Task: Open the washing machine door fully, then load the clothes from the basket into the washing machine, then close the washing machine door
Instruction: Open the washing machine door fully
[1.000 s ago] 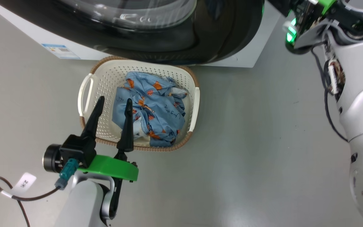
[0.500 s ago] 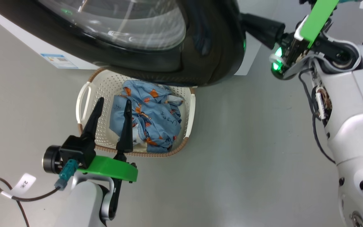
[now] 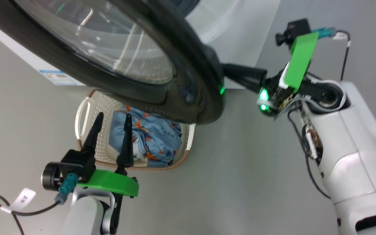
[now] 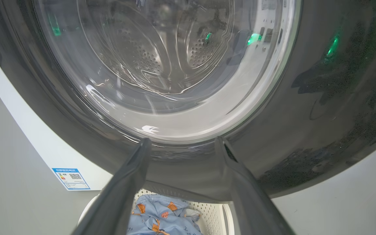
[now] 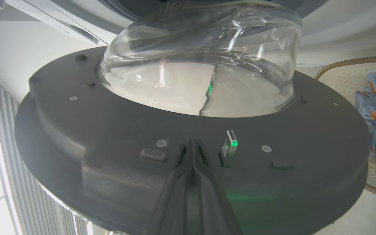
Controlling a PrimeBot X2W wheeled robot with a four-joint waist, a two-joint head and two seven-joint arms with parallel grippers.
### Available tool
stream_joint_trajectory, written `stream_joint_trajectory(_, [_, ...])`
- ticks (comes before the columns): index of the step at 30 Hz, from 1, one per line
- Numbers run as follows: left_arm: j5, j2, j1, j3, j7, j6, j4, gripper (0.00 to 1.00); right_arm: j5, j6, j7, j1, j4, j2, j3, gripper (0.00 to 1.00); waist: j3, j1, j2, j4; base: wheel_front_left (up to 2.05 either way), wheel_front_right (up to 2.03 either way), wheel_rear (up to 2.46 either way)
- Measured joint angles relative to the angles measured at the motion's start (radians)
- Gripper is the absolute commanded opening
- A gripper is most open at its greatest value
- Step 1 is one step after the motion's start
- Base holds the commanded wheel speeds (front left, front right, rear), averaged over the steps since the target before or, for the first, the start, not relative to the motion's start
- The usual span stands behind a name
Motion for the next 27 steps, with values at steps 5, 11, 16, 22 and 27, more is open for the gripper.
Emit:
stream_joint_trajectory(5, [0.0,0.0,0.017,0.007,0.0,-0.001,0.006,1.0,0.024,0.0,0.002,0.048,-0.038,0.004,0.035,0.0,-0.021,0.0,0.0,-0.006,0.0,0.0,0.0])
stream_joint_trajectory(11, [0.0,0.0,0.028,0.013,-0.003,-0.01,0.016,1.0,0.07,-0.003,-0.008,0.1,-0.084,0.001,0.103,0.0,-0.051,0.0,0.0,-0.006,0.0,0.0,0.0])
stream_joint_trajectory(16, [0.0,0.0,0.058,0.016,-0.003,-0.014,0.024,1.0,0.101,-0.003,-0.029,0.148,-0.108,0.001,0.165,0.0,-0.079,0.0,0.0,-0.004,0.0,0.0,0.0])
stream_joint_trajectory(22, [0.0,0.0,0.068,0.017,-0.003,-0.018,0.026,1.0,0.113,-0.004,-0.058,0.182,-0.121,0.0,0.219,0.0,-0.107,0.0,0.0,0.001,0.0,0.0,0.0])
stream_joint_trajectory(27, [0.0,0.001,0.083,0.016,-0.003,-0.019,0.029,1.0,0.139,-0.009,-0.076,0.2,-0.12,-0.002,0.247,0.0,-0.125,0.0,0.0,0.005,0.0,0.0,0.0])
